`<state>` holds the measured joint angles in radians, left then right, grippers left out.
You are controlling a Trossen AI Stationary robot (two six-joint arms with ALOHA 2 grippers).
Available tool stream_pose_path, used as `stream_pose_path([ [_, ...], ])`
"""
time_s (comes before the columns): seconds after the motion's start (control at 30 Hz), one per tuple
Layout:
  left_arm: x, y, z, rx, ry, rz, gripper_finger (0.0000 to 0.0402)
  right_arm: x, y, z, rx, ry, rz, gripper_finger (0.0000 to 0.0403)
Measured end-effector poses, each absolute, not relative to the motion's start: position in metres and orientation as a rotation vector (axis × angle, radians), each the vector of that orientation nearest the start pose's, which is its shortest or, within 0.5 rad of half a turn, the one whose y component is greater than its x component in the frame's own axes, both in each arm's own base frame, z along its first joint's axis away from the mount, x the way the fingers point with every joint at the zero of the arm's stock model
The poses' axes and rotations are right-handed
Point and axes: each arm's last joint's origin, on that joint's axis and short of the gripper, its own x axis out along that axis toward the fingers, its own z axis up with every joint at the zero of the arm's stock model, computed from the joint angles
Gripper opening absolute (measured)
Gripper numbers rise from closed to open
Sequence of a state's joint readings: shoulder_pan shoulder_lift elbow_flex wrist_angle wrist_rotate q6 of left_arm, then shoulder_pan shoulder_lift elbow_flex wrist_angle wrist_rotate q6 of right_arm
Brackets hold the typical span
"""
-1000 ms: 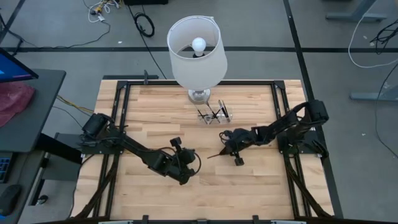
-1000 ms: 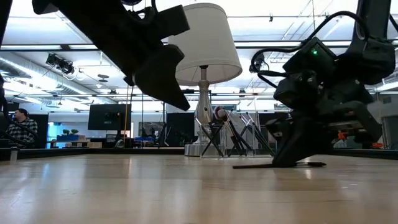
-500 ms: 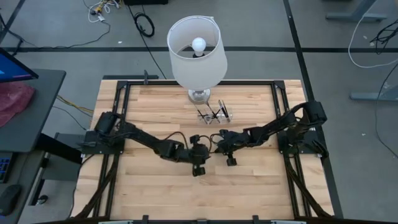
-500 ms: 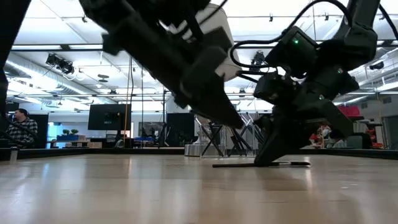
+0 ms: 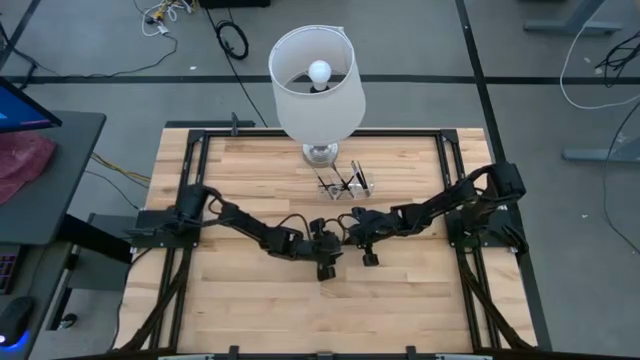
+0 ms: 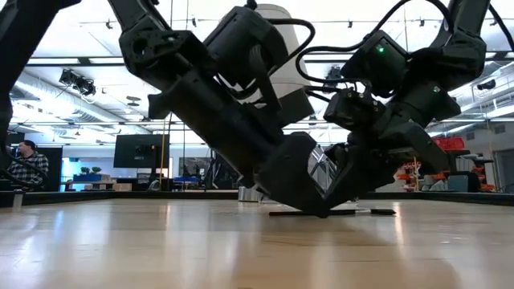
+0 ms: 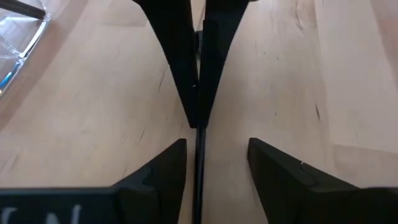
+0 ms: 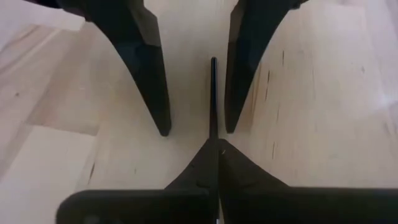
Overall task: Put items in baskets/containers
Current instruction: Put the black brow brush into the transparent organizer
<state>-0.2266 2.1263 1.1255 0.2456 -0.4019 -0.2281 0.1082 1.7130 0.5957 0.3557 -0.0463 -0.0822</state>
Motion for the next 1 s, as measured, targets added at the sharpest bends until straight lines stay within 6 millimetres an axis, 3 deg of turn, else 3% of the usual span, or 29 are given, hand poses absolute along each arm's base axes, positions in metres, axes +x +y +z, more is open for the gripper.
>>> stream_pose_path([
  [0.3, 0.404, -0.076, 0.087, -0.023, 0.706, 0.232, 0.0138, 0.284, 0.033, 0.103, -0.033, 0.809, 0.170, 0.0008],
  [0.67, 0.403, -0.077, 0.086, -0.044, 0.710, 0.234, 0.0134, 0.275, 0.032, 0.125, 0.008, 0.787, 0.141, 0.0090],
  [0.83, 0.403, -0.077, 0.085, -0.044, 0.711, 0.233, 0.0133, 0.262, 0.034, 0.107, 0.025, 0.805, 0.124, 0.0120],
  [1.0, 0.403, -0.077, 0.085, -0.044, 0.708, 0.233, 0.0133, 0.256, 0.032, 0.089, 0.014, 0.706, 0.089, 0.0141],
])
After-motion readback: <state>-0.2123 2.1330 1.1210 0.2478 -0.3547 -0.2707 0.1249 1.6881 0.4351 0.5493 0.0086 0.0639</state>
